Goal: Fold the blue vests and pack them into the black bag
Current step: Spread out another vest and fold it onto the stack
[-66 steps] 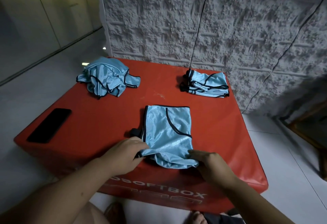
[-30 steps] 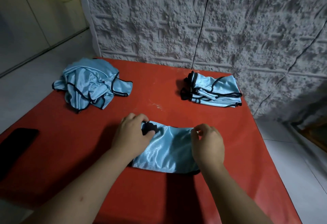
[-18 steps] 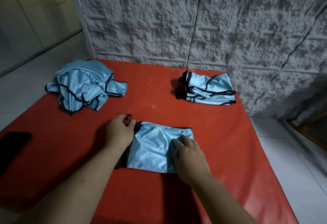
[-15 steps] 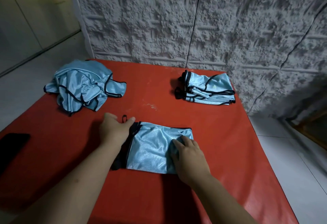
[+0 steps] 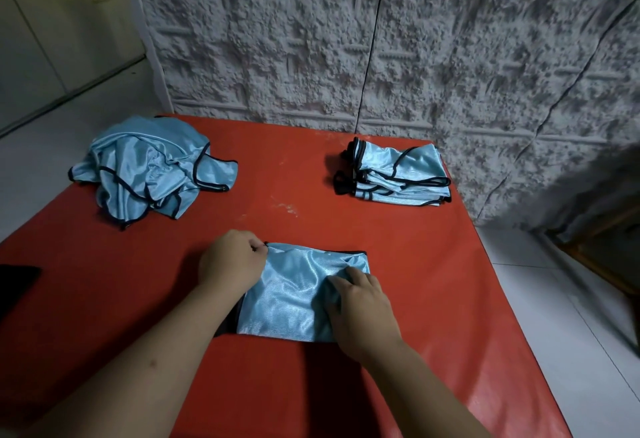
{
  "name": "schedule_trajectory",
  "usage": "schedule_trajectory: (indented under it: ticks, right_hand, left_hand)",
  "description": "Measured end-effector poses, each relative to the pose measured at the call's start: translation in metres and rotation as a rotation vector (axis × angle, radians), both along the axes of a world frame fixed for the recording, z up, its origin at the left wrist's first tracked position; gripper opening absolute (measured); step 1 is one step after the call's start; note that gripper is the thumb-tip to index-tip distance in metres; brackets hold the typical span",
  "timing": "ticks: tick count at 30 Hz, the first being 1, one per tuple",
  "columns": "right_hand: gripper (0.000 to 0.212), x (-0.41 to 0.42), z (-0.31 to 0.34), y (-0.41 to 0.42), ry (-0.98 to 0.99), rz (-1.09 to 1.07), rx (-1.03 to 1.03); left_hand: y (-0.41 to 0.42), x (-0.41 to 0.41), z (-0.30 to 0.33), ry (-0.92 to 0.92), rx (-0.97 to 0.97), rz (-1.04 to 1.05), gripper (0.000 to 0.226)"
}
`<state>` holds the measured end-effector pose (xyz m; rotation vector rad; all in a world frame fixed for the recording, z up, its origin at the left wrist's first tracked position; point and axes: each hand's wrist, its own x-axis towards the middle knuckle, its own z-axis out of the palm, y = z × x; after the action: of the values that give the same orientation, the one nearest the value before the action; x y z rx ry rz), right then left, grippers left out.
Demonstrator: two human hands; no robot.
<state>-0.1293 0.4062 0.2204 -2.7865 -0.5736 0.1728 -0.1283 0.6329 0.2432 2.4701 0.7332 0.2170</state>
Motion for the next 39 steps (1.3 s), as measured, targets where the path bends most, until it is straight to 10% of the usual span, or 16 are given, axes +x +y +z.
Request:
schedule_trajectory:
  ticks: [5, 10, 19, 23, 28, 39]
  right_hand:
    - [0.037, -0.002, 0.005, 0.002, 0.008, -0.012, 0.013]
    - [0.052, 0.002, 0.003, -0.001, 0.049, -0.068, 0.010]
    - [0.041, 0.014, 0.009, -0.006, 0.036, -0.394, -0.007]
    - [0.047, 0.020, 0.007, -0.010, 0.155, -0.568, 0.015]
    - [0.051, 0.022, 0.006, -0.009, 0.210, -0.586, 0.054]
    - [0.028, 0.036, 0.011, -0.020, 0.261, -0.561, 0.316]
  left_hand:
    - [-0.005, 0.008, -0.004, -0.269, -0.779, 0.259, 0.009]
    - [-0.001, 0.013, -0.005, -0.228, -0.970, 0.383, 0.022]
    - [0.000, 0.006, 0.007, -0.178, -0.402, 0.167, 0.050]
    - [-0.003, -0.007, 0.025, 0.315, 0.016, 0.088, 0.111]
    - [-0.013, -0.015, 0.018, 0.401, -0.016, -0.012, 0.056]
    - [-0.018, -0.011, 0.013, 0.127, -0.486, -0.019, 0.024]
